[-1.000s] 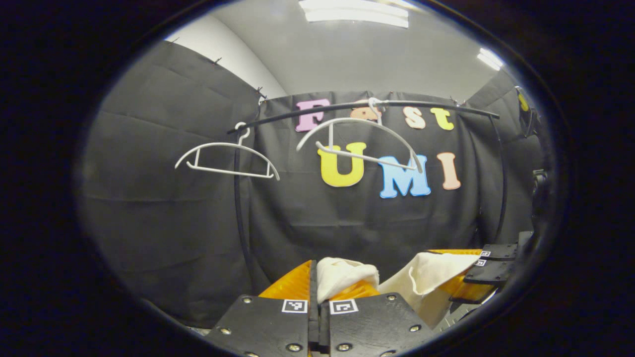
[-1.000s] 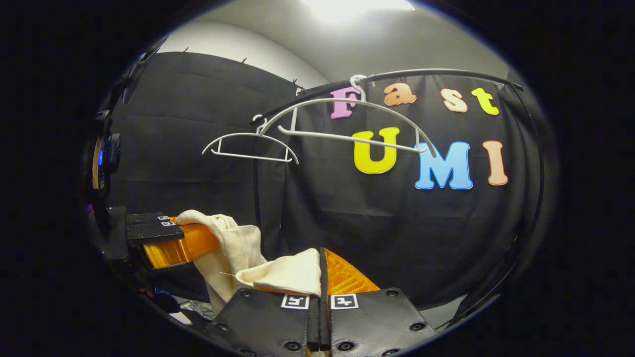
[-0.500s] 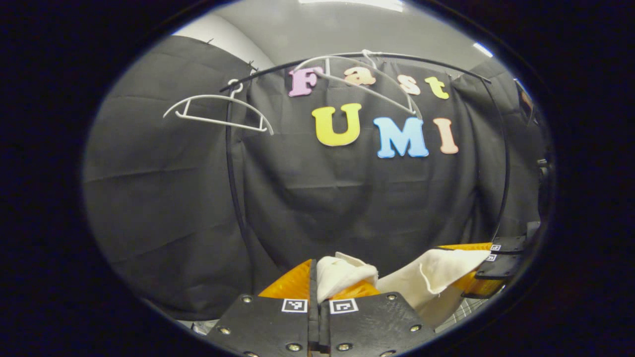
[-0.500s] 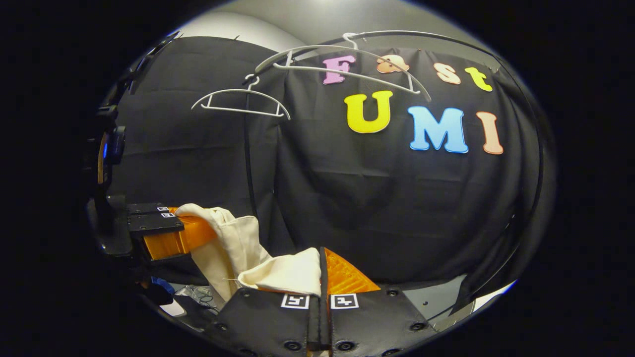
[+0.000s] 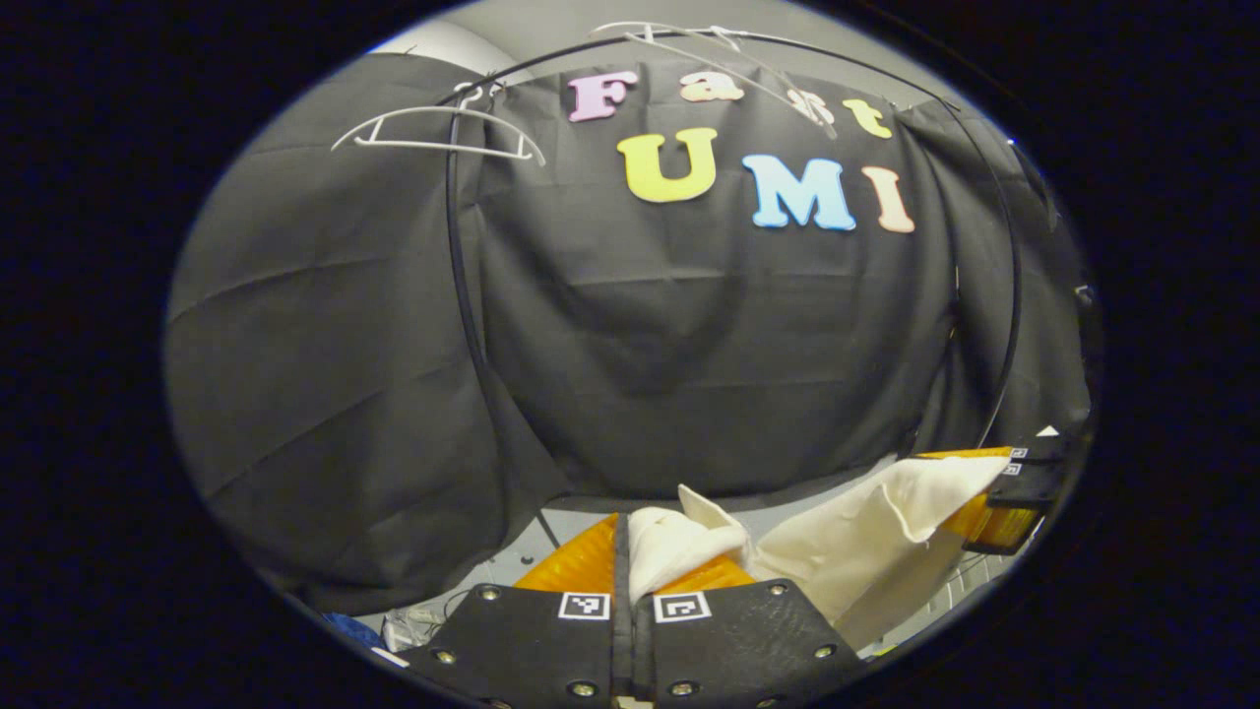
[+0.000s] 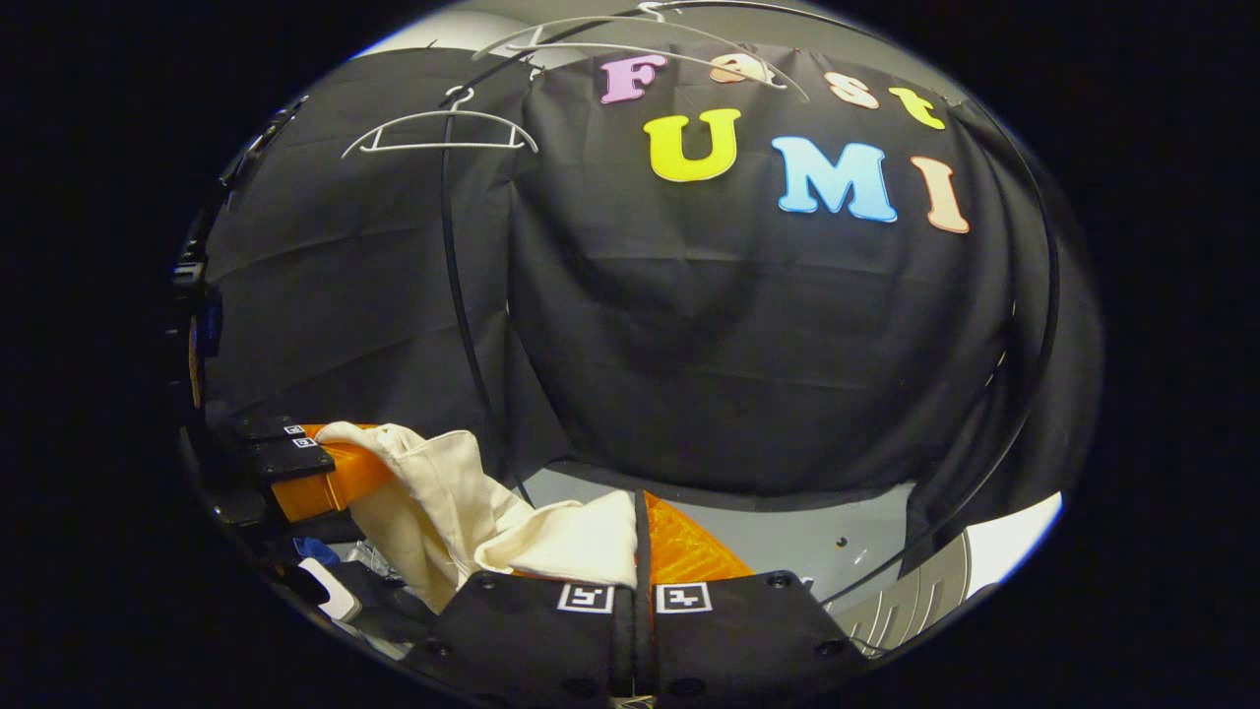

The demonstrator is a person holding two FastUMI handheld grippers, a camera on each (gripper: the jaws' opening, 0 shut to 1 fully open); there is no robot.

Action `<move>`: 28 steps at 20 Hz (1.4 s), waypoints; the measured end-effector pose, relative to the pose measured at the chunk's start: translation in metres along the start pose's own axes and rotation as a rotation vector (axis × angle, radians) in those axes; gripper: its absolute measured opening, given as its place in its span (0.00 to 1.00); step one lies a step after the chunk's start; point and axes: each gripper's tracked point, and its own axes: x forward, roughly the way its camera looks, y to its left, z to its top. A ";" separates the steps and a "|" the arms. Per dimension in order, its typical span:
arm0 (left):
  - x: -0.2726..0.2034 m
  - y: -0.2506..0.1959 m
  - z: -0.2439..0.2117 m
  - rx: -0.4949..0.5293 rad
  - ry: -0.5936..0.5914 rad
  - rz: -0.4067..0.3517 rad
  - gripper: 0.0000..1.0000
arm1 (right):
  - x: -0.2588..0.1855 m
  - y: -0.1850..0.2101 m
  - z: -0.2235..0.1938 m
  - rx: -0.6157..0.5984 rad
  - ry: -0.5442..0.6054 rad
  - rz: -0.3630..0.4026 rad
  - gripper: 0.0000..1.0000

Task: Grasp the clothes on the hanger with both hands and then place them into the laundry hamper below.

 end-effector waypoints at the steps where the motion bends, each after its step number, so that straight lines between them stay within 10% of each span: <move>1: 0.002 0.001 -0.013 0.003 0.029 0.003 0.02 | 0.003 0.002 -0.010 0.002 0.020 -0.001 0.05; 15: -0.002 0.004 -0.106 0.030 0.287 -0.004 0.05 | 0.007 -0.001 -0.092 0.001 0.297 -0.031 0.10; 17: -0.012 0.001 -0.103 0.025 0.282 -0.020 0.47 | 0.000 -0.002 -0.097 -0.004 0.308 -0.039 0.12; 19: -0.020 0.007 -0.098 0.041 0.266 -0.005 0.89 | -0.010 -0.002 -0.101 -0.011 0.323 -0.038 0.38; 22: -0.033 0.011 -0.084 0.045 0.248 -0.007 0.90 | -0.026 -0.006 -0.097 -0.031 0.336 -0.032 0.98; 28: -0.064 0.022 -0.040 0.068 0.183 -0.007 0.91 | -0.063 -0.024 -0.067 -0.048 0.297 -0.051 0.99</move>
